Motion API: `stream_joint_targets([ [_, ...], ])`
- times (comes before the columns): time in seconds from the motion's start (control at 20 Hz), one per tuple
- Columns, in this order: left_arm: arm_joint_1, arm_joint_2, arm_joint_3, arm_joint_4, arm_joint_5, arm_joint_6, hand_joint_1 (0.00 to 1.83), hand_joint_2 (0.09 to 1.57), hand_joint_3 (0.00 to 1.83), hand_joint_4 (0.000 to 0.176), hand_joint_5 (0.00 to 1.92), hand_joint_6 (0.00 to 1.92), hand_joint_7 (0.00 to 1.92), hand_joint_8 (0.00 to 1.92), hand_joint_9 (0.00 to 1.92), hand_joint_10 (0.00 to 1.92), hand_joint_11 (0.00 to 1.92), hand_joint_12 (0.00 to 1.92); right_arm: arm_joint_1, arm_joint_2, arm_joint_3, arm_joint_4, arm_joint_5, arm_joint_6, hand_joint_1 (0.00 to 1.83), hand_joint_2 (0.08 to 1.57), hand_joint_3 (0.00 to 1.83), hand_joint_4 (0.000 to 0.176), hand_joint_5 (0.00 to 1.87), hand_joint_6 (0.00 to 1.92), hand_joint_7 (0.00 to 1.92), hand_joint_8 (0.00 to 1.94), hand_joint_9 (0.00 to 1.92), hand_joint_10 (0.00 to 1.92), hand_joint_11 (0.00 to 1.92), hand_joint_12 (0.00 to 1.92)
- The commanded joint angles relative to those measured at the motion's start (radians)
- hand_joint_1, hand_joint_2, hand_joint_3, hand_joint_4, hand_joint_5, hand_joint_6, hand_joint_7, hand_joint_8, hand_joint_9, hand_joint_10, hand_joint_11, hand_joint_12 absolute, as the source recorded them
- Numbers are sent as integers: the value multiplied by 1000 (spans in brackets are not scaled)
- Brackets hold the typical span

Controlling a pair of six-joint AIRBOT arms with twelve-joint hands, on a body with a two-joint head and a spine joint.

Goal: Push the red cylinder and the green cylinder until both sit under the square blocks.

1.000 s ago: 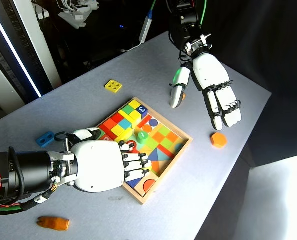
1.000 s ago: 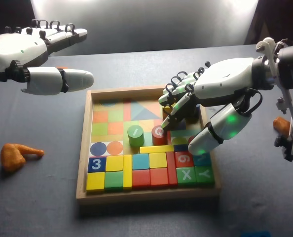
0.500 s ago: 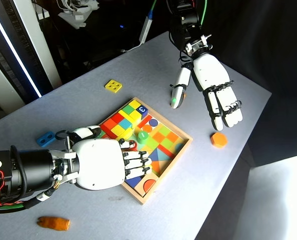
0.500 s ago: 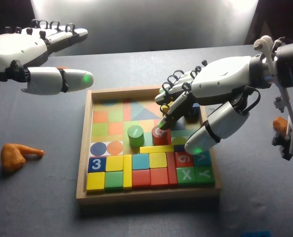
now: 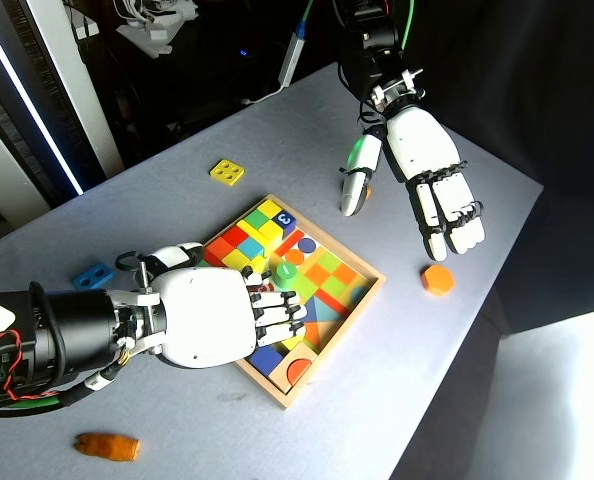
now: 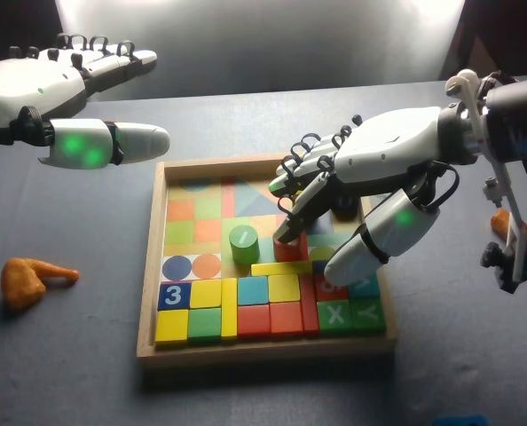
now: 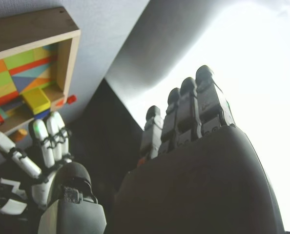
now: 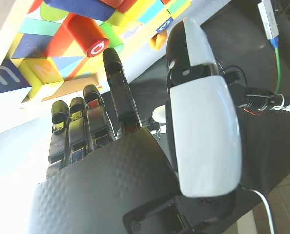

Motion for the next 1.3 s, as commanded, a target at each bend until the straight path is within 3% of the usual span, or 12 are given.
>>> stream_joint_targets([
  [0.0, -13, 0, 7, -11, -108, -1, 0, 1059, 0, 166, 1, 0, 0, 0, 0, 0, 3, 10, 5, 3, 2, 52, 8, 6, 260, 1051, 0, 171, 488, 2, 67, 1, 0, 0, 0, 249],
  [0.1, -14, 0, 7, -11, -107, -1, 0, 1061, 0, 157, 0, 0, 0, 0, 0, 0, 0, 0, 2, 2, 2, 52, 3, 4, 252, 1051, 0, 172, 488, 1, 66, 0, 0, 0, 0, 247],
  [0.35, -15, -1, 7, -11, -107, -1, 0, 1060, 1, 162, 0, 0, 0, 0, 0, 0, 1, 0, -6, 0, 8, 52, -9, 3, 271, 1049, 0, 172, 493, 3, 67, 2, 0, 0, 0, 240],
  [0.5, -15, -1, 7, -11, -107, -1, 0, 1058, 0, 176, 0, 0, 0, 0, 0, 0, 0, 0, -10, -1, 11, 52, -13, 3, 295, 1050, 0, 165, 499, 2, 71, 1, 0, 0, 0, 280],
  [0.7, -15, -1, 7, -11, -106, -1, 0, 1072, 5, 169, 0, 0, 0, 0, 0, 0, 7, 3, -15, -1, 12, 51, -13, 5, 287, 1050, 0, 160, 497, 1, 73, 1, 0, 0, 0, 343],
  [0.75, -15, -1, 7, -11, -105, -1, 0, 1068, 2, 157, 0, 0, 0, 0, 0, 0, 6, 3, -15, -1, 12, 51, -12, 6, 288, 1051, 0, 156, 502, 1, 81, 2, 0, 0, 0, 371],
  [0.9, -15, -1, 7, -11, -104, -1, 0, 1071, 3, 169, 0, 0, 0, 0, 0, 0, 0, 0, -16, 0, 13, 50, -8, 8, 295, 1050, 0, 152, 505, 3, 75, 0, 0, 0, 0, 372],
  [1.0, -14, -1, 7, -11, -104, -1, 0, 1073, 4, 164, 0, 0, 0, 0, 0, 0, 1, 1, -16, 1, 13, 45, -5, 13, 292, 1053, 0, 157, 515, 2, 69, 3, 0, 0, 0, 280],
  [1.1, -13, -1, 7, -11, -104, 0, 0, 1069, 1, 164, 0, 0, 0, 0, 0, 0, 10, 5, -15, 4, 14, 35, -3, 23, 284, 1057, 1, 157, 517, 1, 71, 2, 0, 0, 0, 305],
  [1.15, -13, -1, 7, -11, -104, 0, 0, 1057, 0, 167, 0, 0, 0, 0, 0, 0, 25, 12, -15, 5, 14, 31, -2, 27, 298, 1059, 1, 149, 525, 4, 75, 3, 0, 0, 0, 308],
  [1.2, -12, 0, 7, -11, -104, 0, 0, 1068, 2, 141, 0, 0, 0, 0, 0, 0, 7, 6, -15, 7, 14, 28, -1, 31, 316, 1056, 0, 147, 537, 4, 86, 3, 0, 0, 0, 328],
  [1.25, -12, 0, 7, -11, -103, 0, 0, 1068, 1, 133, 0, 0, 0, 0, 0, 0, 23, 13, -14, 9, 14, 25, -1, 34, 307, 1056, 0, 145, 540, 5, 88, 3, 0, 0, 0, 328],
])
